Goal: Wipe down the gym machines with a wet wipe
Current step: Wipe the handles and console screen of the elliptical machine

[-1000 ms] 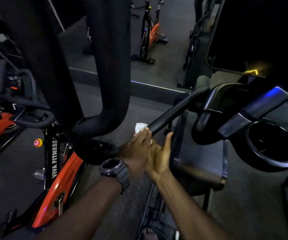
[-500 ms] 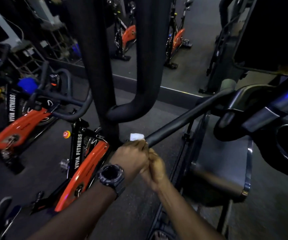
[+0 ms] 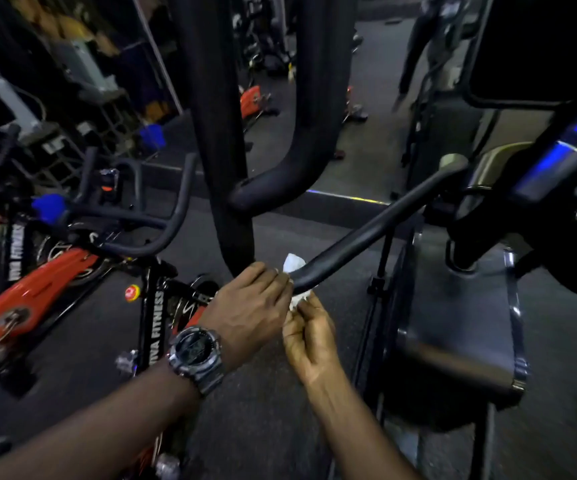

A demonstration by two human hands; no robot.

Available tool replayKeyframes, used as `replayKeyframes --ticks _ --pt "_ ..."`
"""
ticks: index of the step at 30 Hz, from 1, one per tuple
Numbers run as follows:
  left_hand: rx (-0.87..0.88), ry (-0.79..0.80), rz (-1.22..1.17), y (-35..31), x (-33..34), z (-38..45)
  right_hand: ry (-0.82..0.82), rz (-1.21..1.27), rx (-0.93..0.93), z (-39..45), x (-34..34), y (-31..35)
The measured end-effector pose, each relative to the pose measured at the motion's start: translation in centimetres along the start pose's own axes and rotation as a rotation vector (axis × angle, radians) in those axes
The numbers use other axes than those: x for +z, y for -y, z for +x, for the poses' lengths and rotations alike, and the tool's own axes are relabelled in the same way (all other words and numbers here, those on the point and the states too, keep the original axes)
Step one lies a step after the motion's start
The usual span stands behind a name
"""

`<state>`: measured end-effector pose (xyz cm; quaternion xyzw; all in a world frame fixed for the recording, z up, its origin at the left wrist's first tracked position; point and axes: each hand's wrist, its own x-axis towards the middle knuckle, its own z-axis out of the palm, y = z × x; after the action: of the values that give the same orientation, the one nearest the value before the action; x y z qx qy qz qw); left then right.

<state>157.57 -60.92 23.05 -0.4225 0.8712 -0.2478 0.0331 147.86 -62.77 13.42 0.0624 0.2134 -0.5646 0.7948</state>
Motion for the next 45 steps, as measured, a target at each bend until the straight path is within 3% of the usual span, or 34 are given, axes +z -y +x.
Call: replayKeyframes --ticks 3,10,16,19,22,25,28,30,32,34,37,40,45 --pt "0.054 -0.075 0.036 0.5 1.4 -0.4 0.066 -0.049 -0.106 0.3 -0.8 -1.1" --pt "0.155 -0.532 0.213 1.9 5.3 -0.8 0.399 -0.177 -0.479 2.9 -2.4 -3.7" --pt "0.458 -0.587 0.08 4.7 4.4 -1.2 0.277 -0.193 -0.553 0.9 1.7 -8.6" --pt "0.523 -0.76 0.03 7.0 4.9 -1.7 0.166 -0.023 -0.654 0.9 1.6 -9.6" --pt "0.518 -0.864 -0.034 7.4 6.3 -1.9 0.047 0.095 -0.705 1.2 1.5 -9.8" --pt "0.479 -0.953 -0.118 7.1 7.1 -1.9 0.065 0.009 -0.737 1.4 2.9 -11.1" --pt "0.269 -1.046 -0.344 6.6 7.6 -2.3 0.036 -0.018 -0.826 1.7 3.3 -11.7" --pt "0.058 -1.063 -0.633 5.5 7.7 -3.0 -0.031 -0.062 -0.975 1.4 2.7 -11.5" --pt "-0.159 -1.02 -1.058 4.3 7.7 -3.3 -0.129 -0.313 -1.236 0.9 2.0 -10.9" --pt "-0.342 -0.875 -1.505 3.9 7.9 -3.2 -0.259 -0.788 -1.577 -0.7 2.5 -10.2" --pt "-0.382 -0.659 -2.093 4.1 8.2 -2.7 -0.29 -1.292 -2.023 -3.0 5.2 -7.9" --pt "-0.329 -0.594 -2.322 3.9 7.9 -2.7 -0.251 -1.699 -2.182 -3.6 6.1 -4.8" --pt "-0.339 -0.549 -2.424 4.2 8.0 -2.8 0.092 -2.617 -2.214 -4.1 5.1 -3.5"
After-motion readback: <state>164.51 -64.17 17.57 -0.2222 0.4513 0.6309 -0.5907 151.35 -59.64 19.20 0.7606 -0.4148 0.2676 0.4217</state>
